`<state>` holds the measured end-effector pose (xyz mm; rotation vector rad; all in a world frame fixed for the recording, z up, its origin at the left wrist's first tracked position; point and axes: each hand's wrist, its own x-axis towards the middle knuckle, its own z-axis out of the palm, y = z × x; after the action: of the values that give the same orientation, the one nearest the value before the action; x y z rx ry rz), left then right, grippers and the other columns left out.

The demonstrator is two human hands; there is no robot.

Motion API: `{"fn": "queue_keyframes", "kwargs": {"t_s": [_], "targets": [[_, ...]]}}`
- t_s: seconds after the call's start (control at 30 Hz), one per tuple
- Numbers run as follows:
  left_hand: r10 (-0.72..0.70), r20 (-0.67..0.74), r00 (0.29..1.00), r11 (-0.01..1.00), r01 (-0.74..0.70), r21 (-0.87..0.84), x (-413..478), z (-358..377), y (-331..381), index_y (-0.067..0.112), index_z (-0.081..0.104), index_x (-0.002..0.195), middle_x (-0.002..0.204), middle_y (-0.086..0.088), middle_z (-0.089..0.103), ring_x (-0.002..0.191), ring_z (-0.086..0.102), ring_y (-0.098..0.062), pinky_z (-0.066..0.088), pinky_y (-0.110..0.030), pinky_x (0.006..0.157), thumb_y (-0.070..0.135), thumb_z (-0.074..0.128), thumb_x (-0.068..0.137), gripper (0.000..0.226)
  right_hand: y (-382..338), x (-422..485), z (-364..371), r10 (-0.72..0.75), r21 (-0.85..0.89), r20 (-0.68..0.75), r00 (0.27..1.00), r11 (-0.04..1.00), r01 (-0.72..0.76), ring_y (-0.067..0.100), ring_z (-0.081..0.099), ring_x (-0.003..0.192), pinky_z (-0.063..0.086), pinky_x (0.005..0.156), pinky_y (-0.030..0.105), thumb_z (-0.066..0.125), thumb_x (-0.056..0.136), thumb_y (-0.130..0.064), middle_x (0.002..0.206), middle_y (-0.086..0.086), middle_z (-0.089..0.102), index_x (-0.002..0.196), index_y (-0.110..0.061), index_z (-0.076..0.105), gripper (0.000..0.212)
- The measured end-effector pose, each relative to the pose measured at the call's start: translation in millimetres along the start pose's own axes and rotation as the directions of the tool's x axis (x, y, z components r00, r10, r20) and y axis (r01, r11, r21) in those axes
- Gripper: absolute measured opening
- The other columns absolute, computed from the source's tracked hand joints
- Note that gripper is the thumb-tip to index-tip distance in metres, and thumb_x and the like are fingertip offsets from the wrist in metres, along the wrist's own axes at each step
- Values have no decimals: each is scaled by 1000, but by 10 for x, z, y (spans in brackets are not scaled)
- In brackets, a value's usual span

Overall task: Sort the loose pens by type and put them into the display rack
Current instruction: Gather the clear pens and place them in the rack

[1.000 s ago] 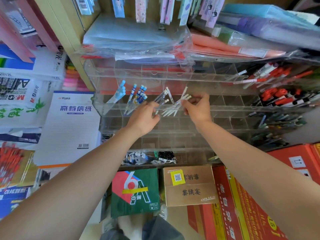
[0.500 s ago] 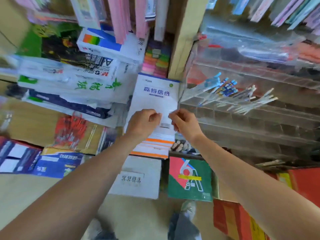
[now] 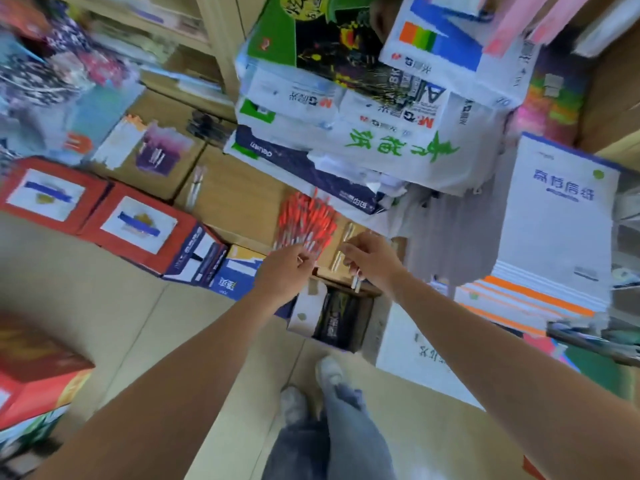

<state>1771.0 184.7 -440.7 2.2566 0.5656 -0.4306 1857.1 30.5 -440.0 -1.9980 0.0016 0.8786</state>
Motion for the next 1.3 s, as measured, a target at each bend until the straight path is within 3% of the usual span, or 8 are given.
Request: {"fn": "queue_keyframes", "kwargs": {"t_s": [0.17,0.27,0.5,0.63,0.73,0.9,1.1,1.3], "targets": [[-109,65,992,993,111,-37,342,-160,-510,14,63,110,109,-5,65,98,61,-24,49,-40,86,27,47,98,23,-32,458,370,72,-56,17,997,996,-71,12,54,57,43,48,15,57,95,-14,73,8,61,90,-5,61,11],[-128,100,987,989,134,-56,593,-256,-702,17,62,101,104,-5,65,93,61,-24,50,-41,84,27,48,97,17,-70,771,538,83,-185,75,994,980,-68,23,60,71,50,67,34,56,94,-19,82,14,67,92,0,65,20],[-204,-20,979,976,202,-80,1260,-620,-1197,19,61,91,100,-3,68,94,63,-23,48,-34,78,20,49,95,13,-392,1540,1046,72,-288,186,980,957,-15,20,62,75,52,68,31,51,96,-16,87,9,67,101,-5,65,19],[-256,-103,961,966,250,-68,1533,-945,-1625,12,63,97,102,-6,68,94,63,-25,45,-32,76,17,50,95,14,-571,1901,1409,94,-265,216,972,964,-34,13,59,61,47,53,22,52,96,-16,76,3,64,101,-5,64,17],[-287,-153,946,958,285,-33,1738,-1174,-1998,12,62,103,108,-5,67,99,61,-26,44,-32,79,18,50,95,16,-658,2121,1687,110,-264,219,969,963,-49,11,59,62,51,62,28,52,96,-19,79,3,65,102,-8,63,17],[-254,-143,957,964,263,48,2168,-1417,-2534,4,55,118,116,-14,63,103,60,-31,45,-38,84,18,54,94,28,-733,2469,2153,153,-241,162,975,964,-111,9,59,61,46,60,25,52,95,-19,77,-1,65,99,-12,62,13],[-185,-104,977,968,200,152,2731,-1442,-2960,1,51,109,105,-18,61,97,60,-37,48,-42,77,26,63,88,35,-625,2846,2684,231,-187,22,973,957,-223,18,60,66,45,55,24,53,93,-19,78,0,62,93,-18,57,4],[-123,-118,985,933,156,325,3037,-1383,-3070,0,44,112,105,-19,61,94,62,-38,44,-39,68,36,63,88,47,-533,3015,2952,288,-178,-60,956,939,-295,28,64,86,50,71,31,54,92,-20,94,3,60,101,-16,58,11]]}}
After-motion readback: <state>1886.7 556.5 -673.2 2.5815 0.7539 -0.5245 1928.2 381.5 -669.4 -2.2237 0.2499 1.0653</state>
